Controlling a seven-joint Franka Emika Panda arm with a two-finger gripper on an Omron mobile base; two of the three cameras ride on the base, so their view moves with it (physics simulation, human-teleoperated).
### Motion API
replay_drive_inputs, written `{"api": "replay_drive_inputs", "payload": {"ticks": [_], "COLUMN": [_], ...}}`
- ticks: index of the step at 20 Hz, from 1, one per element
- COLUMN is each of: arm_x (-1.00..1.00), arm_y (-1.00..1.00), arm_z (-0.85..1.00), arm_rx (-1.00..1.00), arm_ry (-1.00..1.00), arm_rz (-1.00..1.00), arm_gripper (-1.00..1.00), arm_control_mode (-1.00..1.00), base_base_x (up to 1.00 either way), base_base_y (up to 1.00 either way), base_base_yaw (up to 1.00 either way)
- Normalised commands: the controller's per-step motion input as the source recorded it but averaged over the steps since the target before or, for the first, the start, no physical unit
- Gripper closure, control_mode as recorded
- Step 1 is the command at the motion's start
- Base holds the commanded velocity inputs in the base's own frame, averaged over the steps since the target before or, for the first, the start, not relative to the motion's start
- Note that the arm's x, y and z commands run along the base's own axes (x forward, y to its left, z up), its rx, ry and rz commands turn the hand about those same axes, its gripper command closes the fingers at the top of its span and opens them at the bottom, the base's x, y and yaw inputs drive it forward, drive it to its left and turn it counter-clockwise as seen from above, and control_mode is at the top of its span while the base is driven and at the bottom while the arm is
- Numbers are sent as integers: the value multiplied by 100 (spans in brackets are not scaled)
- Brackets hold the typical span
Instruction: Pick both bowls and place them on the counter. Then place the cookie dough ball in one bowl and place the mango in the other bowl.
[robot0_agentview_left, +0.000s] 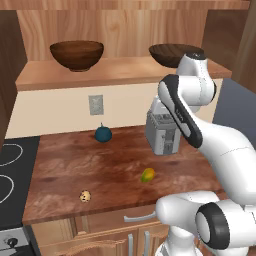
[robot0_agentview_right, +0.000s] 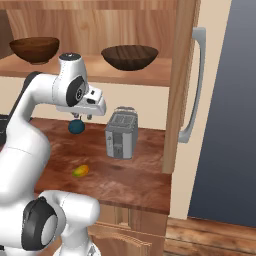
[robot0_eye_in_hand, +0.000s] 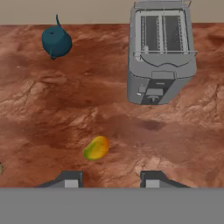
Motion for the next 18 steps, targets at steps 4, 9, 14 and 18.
{"api": "replay_drive_inputs", "payload": {"ticks": [4, 9, 14, 18], "arm_x": [-14, -22, -17, -10], "arm_y": [1, 11, 29, 43], "arm_z": [0, 11, 28, 38], "arm_rx": [1, 13, 17, 16], "arm_ry": [-7, -21, -11, -3], "arm_rz": [0, -6, -15, -17], "arm_gripper": [-100, -100, -100, -100], "arm_control_mode": [-100, -100, -100, -100], "base_base_x": [0, 0, 0, 0], "base_base_y": [0, 0, 0, 0], "base_base_yaw": [0, 0, 0, 0]}}
